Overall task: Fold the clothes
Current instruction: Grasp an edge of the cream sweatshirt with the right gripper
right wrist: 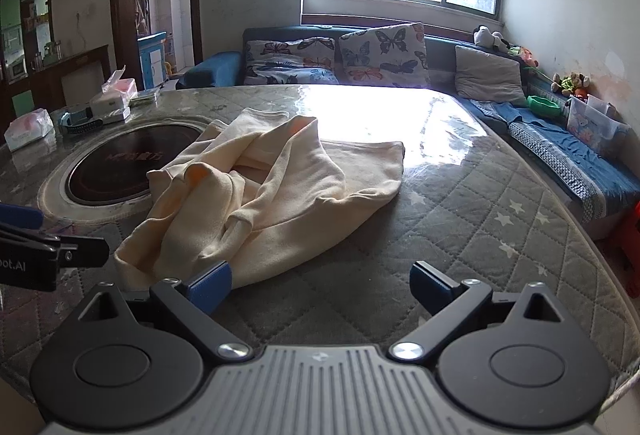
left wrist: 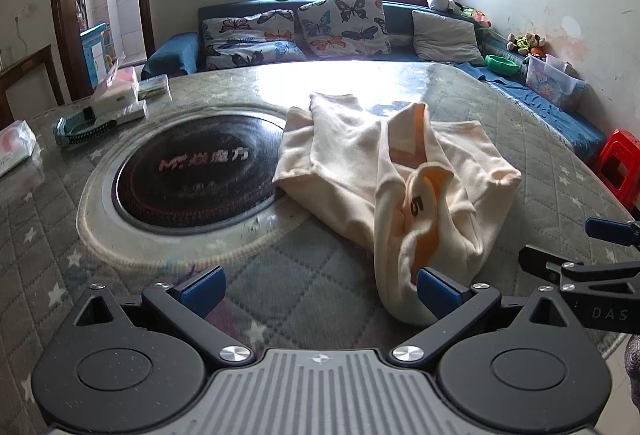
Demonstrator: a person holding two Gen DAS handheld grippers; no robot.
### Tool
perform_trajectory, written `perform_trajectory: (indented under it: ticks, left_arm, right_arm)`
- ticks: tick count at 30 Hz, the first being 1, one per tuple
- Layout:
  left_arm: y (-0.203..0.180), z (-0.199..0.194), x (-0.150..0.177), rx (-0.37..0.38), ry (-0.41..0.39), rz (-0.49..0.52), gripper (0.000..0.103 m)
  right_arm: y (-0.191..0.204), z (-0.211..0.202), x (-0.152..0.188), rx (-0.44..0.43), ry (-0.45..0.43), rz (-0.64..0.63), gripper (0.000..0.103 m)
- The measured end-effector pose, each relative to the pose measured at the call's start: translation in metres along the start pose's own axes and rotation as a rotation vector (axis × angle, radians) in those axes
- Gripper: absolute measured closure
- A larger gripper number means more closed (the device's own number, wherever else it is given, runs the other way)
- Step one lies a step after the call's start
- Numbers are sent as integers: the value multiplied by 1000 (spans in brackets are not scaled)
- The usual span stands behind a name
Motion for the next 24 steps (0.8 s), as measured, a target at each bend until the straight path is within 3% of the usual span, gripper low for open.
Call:
perform_trajectory:
  ticks: [15,24]
  left_arm:
    - [-13,51,-72,49,-58,93,1]
    - [-38,107,-102,126,-25,174,30]
  right_arm:
    - [-7,71,-67,-48,10,-10,21]
    - [-15,128,-112,-115,56,33,37]
Point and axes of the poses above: each gripper's, at about its wrist camera, not at the fingertips, and z roughly the way its jaws point, y to its left, x to its underside, the point moved 9 cm from there along z, roughly the way its jaws point, and after that the axes turned 5 degrees about z, right-handed, at the moved point
